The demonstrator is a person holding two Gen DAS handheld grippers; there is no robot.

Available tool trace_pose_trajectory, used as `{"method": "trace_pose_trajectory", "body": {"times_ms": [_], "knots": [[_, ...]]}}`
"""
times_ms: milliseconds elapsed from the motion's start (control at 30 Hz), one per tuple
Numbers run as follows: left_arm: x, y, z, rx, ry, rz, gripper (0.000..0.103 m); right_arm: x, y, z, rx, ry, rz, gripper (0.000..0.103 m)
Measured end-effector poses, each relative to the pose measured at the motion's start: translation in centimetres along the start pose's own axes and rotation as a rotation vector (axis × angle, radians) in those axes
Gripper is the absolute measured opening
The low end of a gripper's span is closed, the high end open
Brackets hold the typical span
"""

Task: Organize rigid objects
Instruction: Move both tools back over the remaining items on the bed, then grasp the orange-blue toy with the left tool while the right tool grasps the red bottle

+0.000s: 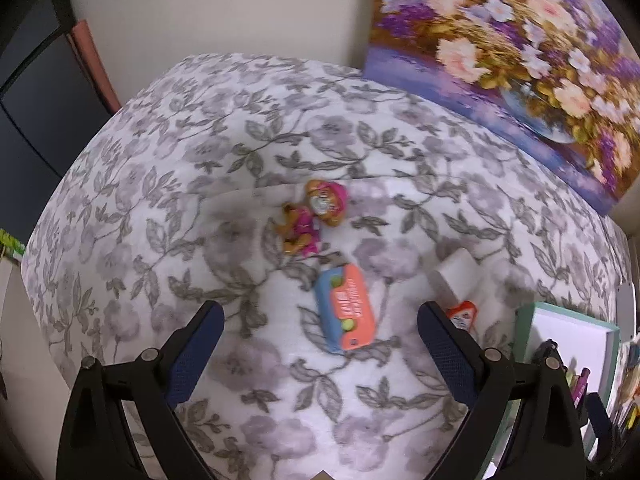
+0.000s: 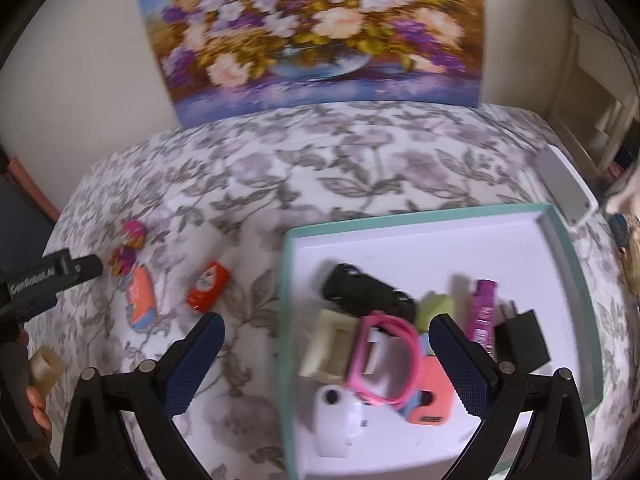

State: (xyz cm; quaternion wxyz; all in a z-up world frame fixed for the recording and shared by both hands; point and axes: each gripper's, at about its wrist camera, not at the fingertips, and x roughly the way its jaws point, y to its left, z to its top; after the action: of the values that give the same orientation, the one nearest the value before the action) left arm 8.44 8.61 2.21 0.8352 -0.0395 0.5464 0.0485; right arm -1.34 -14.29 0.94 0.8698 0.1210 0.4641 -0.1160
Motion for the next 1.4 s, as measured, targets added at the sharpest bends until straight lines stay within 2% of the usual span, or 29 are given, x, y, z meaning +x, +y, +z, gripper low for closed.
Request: {"method": "trace_pose_trajectory", "body": {"times_ms": [333, 433, 800, 1133, 1400], "knots": [[1.4, 4.5, 0.5, -0.083, 0.027, 0.030, 0.097, 2.0, 5.3, 0.0, -0.075, 0.034, 0.081, 0.103], [2.0, 4.9, 0.5, -0.096, 0.045, 0.024, 0.097, 2.8, 6.4, 0.1, -0.090, 0.042, 0.077, 0.103], [5.4, 3.0, 0.0, -0.064, 0.145, -0.021, 0.097, 6.3, 9.2, 0.0, -0.225, 0.079, 0.110, 0.103], [7.3, 2.0, -0.5, -0.053, 0.196, -0.038, 0.097, 9.4, 10.0, 0.1, -0.323, 0.095, 0.107, 0.103], [7.7, 1.5, -0.4, -0.049, 0.211, -0.050, 0.097, 10.5, 9.9, 0.6, -0.381, 0.111, 0.130, 0.090]]}}
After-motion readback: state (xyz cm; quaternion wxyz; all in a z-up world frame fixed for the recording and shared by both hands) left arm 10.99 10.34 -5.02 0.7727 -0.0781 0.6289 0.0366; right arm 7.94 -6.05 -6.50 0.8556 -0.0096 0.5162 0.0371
